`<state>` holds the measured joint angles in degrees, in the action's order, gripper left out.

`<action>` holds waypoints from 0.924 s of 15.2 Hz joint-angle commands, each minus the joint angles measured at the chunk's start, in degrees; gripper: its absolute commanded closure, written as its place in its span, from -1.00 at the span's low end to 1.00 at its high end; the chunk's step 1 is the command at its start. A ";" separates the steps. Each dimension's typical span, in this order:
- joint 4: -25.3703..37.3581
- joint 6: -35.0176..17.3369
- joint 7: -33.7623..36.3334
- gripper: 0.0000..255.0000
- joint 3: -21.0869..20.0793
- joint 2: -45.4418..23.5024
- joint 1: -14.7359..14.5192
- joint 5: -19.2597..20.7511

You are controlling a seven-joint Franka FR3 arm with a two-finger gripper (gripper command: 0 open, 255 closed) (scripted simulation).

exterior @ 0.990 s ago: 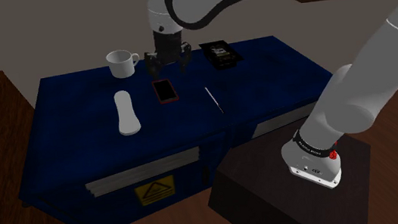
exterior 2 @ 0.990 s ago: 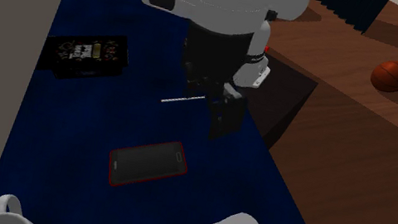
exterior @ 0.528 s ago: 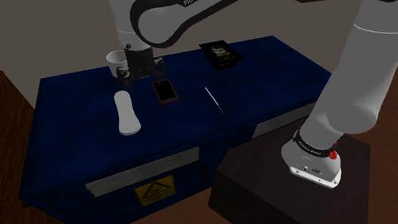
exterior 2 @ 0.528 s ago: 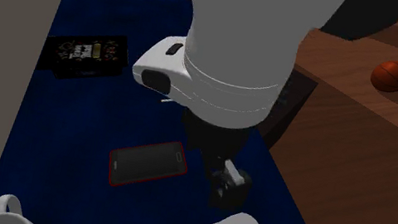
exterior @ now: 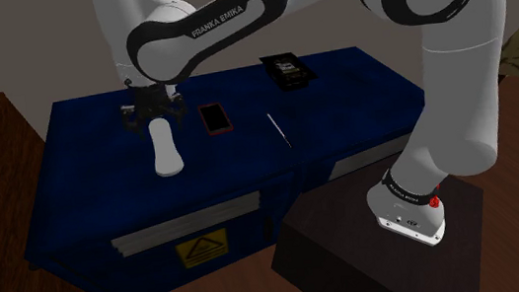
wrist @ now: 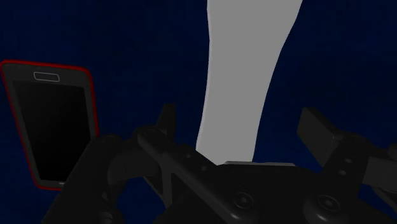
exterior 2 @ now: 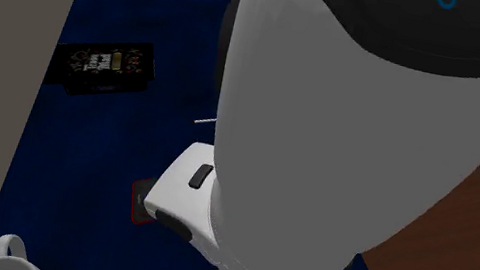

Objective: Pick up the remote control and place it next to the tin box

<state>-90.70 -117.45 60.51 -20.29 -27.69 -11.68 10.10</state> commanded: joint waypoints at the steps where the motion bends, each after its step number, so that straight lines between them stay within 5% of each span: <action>1: 0.35 -0.75 0.42 -1.00 0.19 -1.14 -0.34 0.37; 14: -1.24 -4.10 0.89 -1.00 0.62 -2.98 -0.56 1.13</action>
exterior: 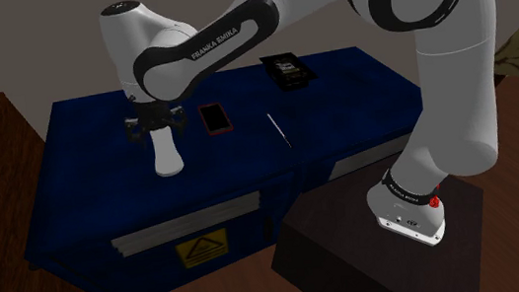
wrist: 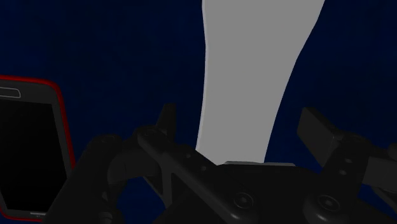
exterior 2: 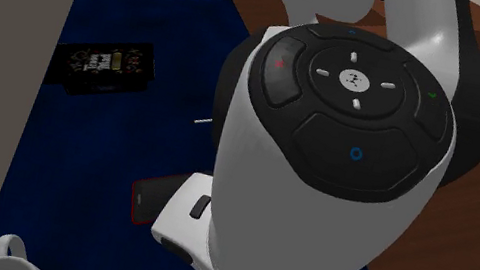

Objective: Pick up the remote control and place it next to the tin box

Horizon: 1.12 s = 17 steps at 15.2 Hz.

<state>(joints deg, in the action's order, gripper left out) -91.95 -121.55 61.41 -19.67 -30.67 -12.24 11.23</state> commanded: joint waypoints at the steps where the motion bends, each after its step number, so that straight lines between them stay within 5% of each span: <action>1: 0.00 0.00 0.00 1.00 0.00 0.00 0.00 0.00; 17: 2.25 4.30 -0.56 1.00 -0.52 2.15 0.22 -0.91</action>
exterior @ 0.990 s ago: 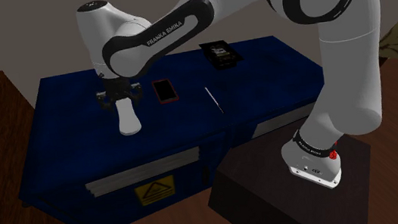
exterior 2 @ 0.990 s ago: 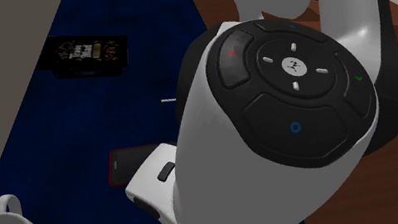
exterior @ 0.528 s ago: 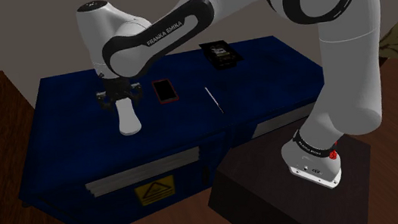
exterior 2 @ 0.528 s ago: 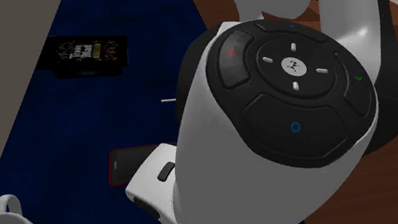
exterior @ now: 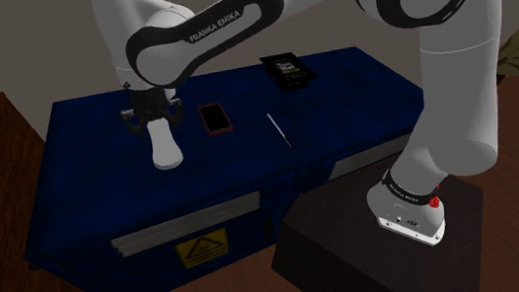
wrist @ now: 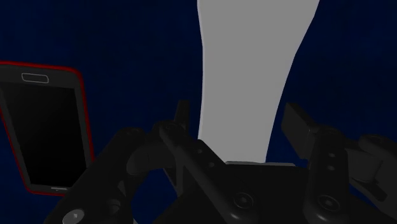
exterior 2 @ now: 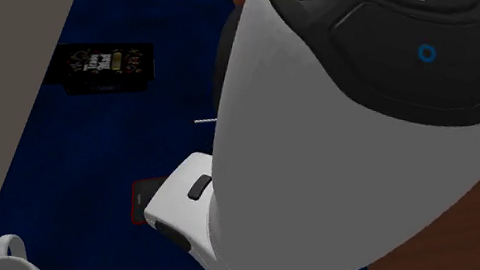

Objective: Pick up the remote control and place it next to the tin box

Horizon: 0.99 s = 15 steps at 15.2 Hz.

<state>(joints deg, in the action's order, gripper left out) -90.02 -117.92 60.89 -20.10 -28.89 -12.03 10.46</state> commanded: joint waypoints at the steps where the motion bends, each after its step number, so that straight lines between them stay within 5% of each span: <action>1: 0.71 1.30 -0.12 1.00 -0.16 0.63 0.02 -0.26; 15: 7.81 10.78 -0.95 1.00 -0.81 3.19 -0.09 -1.46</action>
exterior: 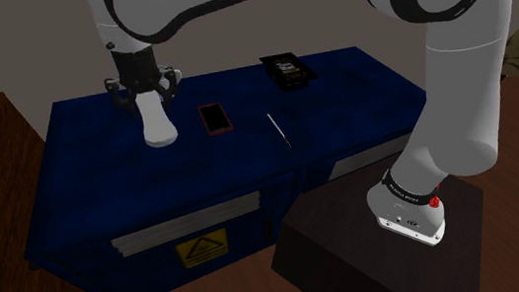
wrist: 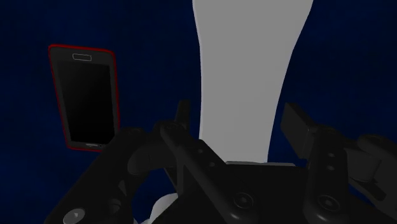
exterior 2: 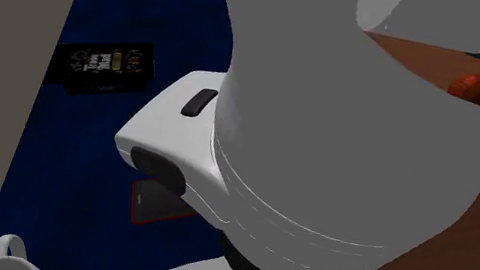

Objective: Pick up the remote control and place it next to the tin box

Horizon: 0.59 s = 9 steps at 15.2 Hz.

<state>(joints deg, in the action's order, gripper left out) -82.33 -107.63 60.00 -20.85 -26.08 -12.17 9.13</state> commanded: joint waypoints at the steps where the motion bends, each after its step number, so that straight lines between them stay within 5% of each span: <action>1: 0.76 1.21 -0.10 1.00 -0.09 0.47 0.01 -0.18; 9: -21.33 -5.66 -6.88 1.00 0.12 16.71 7.03 -5.96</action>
<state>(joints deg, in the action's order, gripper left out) -100.21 -112.32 54.37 -20.84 -12.08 -6.13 4.20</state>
